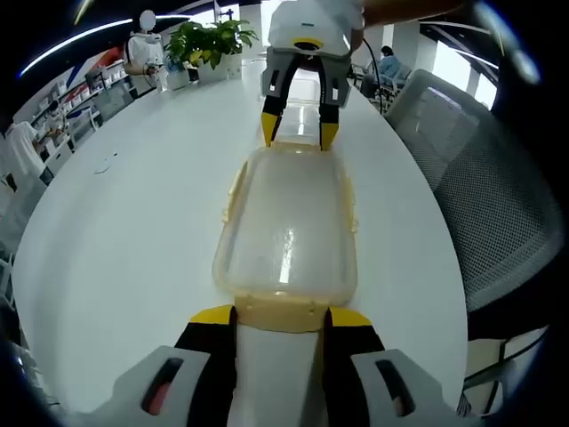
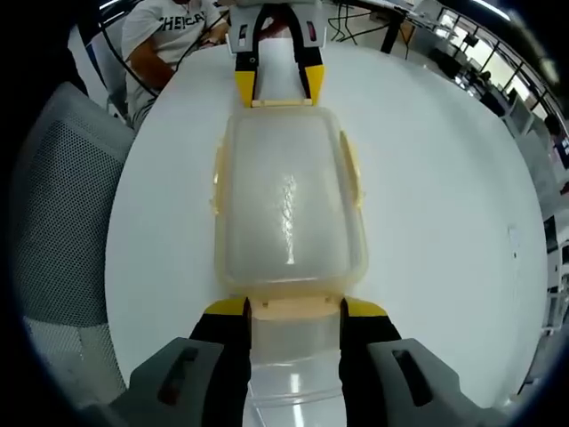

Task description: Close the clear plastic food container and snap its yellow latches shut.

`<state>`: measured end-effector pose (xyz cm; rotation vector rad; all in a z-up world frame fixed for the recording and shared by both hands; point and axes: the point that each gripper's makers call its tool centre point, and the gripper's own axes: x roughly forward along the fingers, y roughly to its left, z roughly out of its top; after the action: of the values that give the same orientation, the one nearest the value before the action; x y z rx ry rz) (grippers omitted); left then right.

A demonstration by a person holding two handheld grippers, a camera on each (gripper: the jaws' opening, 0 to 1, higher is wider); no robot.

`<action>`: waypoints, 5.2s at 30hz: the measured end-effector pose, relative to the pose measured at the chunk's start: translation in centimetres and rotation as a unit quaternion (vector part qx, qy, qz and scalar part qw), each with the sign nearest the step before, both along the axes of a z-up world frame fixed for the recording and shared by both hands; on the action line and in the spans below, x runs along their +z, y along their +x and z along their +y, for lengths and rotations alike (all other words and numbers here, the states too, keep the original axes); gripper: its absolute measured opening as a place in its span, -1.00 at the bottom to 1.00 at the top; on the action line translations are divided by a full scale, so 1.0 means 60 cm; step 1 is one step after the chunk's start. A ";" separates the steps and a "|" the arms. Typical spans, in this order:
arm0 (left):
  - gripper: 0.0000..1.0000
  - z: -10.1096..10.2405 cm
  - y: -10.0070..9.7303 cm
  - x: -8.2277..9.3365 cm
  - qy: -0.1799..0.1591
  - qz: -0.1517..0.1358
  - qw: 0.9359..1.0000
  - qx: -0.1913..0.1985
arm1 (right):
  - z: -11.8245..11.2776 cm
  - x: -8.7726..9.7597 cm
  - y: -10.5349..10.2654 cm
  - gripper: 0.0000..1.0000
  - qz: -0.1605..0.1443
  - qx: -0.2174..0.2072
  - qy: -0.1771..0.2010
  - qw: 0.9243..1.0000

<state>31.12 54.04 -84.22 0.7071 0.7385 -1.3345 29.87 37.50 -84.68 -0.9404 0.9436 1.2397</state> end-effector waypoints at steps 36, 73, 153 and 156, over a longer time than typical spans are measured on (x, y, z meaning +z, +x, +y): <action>-0.37 0.016 -0.032 0.057 -0.011 -0.016 0.999 0.027 | 0.013 0.051 -0.020 -0.30 -0.017 0.019 0.020 0.999; -0.37 -0.008 -0.038 0.104 -0.017 -0.025 0.999 0.033 | -0.010 0.088 -0.019 -0.30 -0.018 0.028 0.020 0.999; -0.37 -0.149 -0.024 0.134 -0.023 -0.024 0.998 0.052 | -0.152 0.118 0.005 -0.30 -0.027 0.039 0.024 0.999; -0.37 -0.156 -0.023 0.135 -0.025 -0.024 0.998 0.052 | -0.158 0.119 0.005 -0.30 -0.027 0.037 0.023 0.999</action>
<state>29.76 44.69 -76.15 0.6507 0.6932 -1.2339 30.19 28.01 -77.51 -0.9758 0.8406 1.2874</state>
